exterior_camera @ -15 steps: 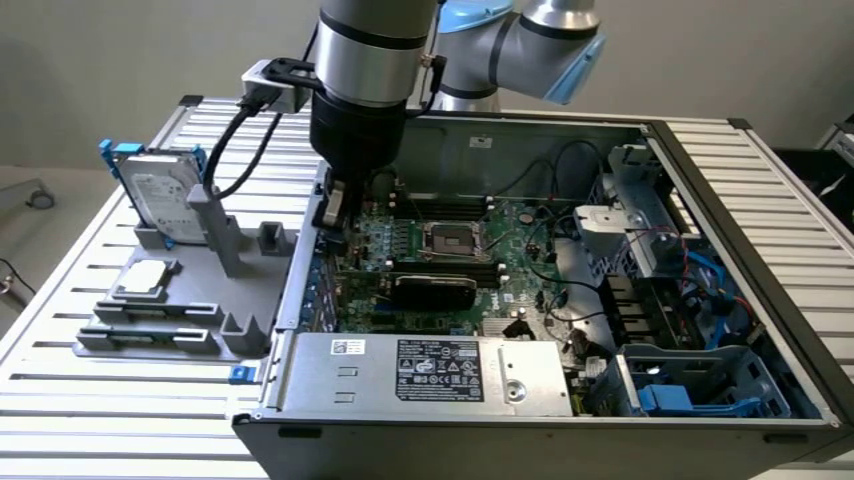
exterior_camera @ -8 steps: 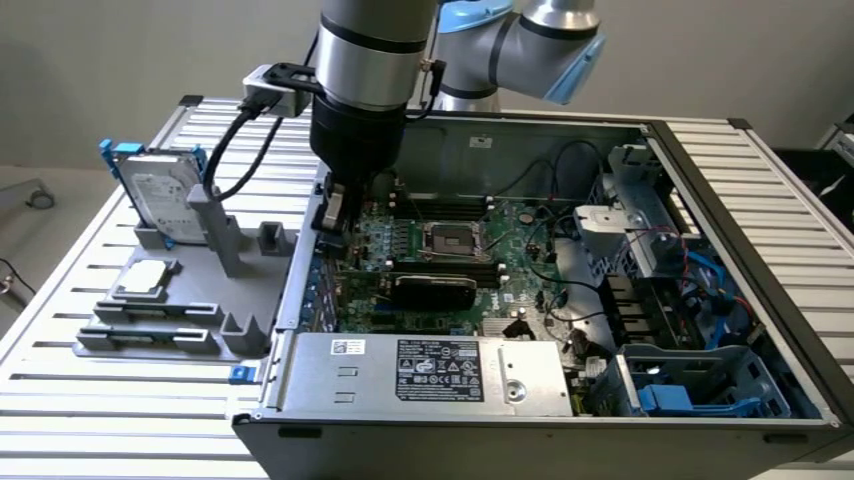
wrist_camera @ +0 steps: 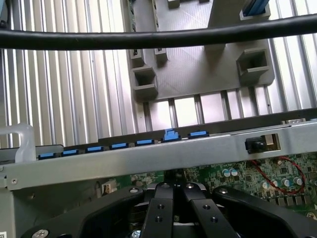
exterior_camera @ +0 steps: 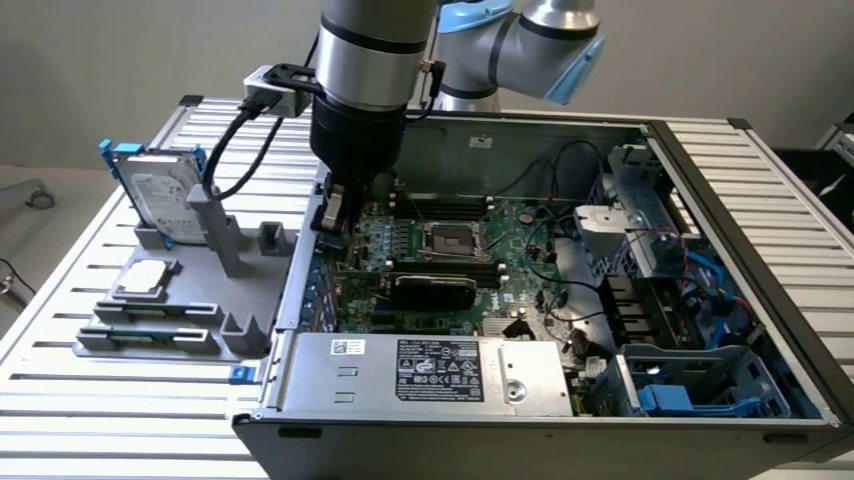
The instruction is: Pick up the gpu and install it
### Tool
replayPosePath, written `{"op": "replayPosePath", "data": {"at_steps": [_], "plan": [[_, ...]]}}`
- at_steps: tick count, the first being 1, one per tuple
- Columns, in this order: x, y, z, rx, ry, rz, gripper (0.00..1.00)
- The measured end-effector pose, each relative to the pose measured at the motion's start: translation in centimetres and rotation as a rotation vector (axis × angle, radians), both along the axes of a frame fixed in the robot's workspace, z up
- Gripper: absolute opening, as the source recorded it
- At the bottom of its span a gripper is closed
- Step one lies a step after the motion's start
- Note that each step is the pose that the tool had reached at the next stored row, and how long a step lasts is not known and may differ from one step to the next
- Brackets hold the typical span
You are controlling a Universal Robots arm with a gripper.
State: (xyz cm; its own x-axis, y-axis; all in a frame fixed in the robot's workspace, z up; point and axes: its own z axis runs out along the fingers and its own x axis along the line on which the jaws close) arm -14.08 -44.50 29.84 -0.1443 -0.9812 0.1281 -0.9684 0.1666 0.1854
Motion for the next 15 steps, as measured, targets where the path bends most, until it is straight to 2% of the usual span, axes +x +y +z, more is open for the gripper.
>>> {"op": "replayPosePath", "data": {"at_steps": [15], "plan": [[0.00,0.03,-0.18,-0.0005,-0.0006,-0.024,0.11]]}}
